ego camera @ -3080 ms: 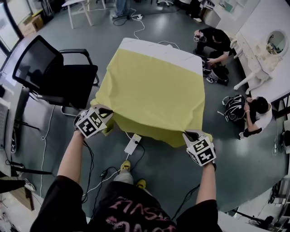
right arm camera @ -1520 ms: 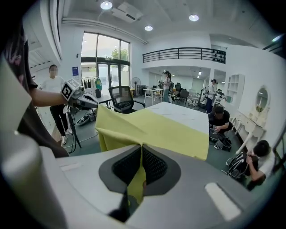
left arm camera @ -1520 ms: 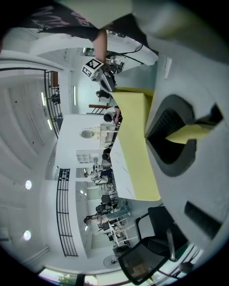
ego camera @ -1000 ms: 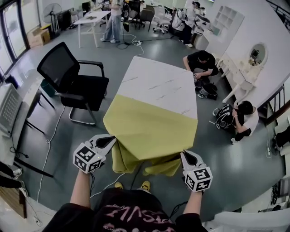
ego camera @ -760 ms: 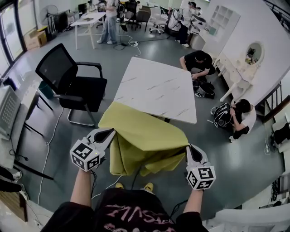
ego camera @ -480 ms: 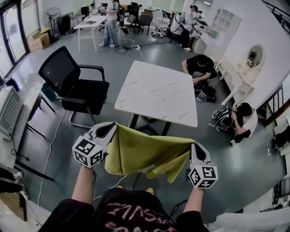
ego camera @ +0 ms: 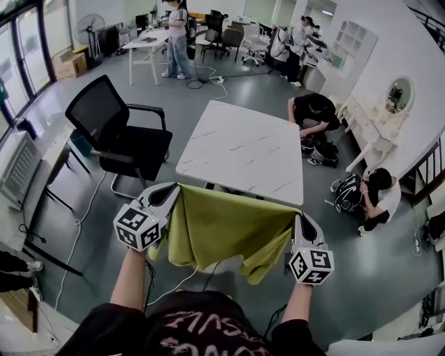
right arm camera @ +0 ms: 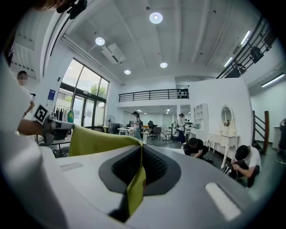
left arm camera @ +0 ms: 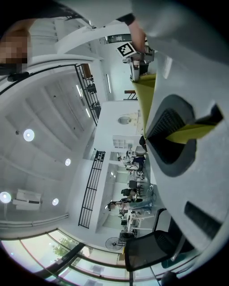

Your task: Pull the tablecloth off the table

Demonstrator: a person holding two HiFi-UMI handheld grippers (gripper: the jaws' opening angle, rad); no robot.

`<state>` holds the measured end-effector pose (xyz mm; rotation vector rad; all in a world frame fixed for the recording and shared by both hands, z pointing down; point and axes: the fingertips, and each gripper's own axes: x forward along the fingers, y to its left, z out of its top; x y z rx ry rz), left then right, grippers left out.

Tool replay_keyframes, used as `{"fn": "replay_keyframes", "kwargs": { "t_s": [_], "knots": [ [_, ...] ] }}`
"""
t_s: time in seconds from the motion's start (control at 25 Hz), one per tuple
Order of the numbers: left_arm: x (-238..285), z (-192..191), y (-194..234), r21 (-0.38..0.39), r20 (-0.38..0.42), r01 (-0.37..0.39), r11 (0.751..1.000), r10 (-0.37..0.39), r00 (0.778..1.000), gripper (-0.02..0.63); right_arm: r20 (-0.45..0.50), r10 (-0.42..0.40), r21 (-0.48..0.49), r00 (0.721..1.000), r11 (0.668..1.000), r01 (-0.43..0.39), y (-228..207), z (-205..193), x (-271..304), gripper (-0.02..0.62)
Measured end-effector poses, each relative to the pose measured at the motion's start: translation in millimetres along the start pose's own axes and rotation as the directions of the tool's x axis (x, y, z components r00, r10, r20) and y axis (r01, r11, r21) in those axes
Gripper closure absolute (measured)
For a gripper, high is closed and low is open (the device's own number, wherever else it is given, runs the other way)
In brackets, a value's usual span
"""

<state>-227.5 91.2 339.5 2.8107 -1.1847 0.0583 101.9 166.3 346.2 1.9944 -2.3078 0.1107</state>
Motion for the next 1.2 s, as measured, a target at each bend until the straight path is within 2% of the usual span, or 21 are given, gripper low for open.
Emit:
{"fn": "replay_keyframes", "kwargs": {
  "t_s": [0.48,1.2],
  "knots": [
    [24.6,8.8,-5.7,0.013,0.025,-0.04,0.999,0.04,0.999,0.598,0.035,-0.032,0.005,0.999,0.999,0.032,-25.6,9.2,12.1,0.58],
    [8.0,10.8,-4.6,0.011,0.05,-0.066,0.998,0.066,0.997,0.598,0.07,-0.028,-0.02,0.997,0.999,0.03,-13.7,16.4,5.6,0.58]
  ]
}}
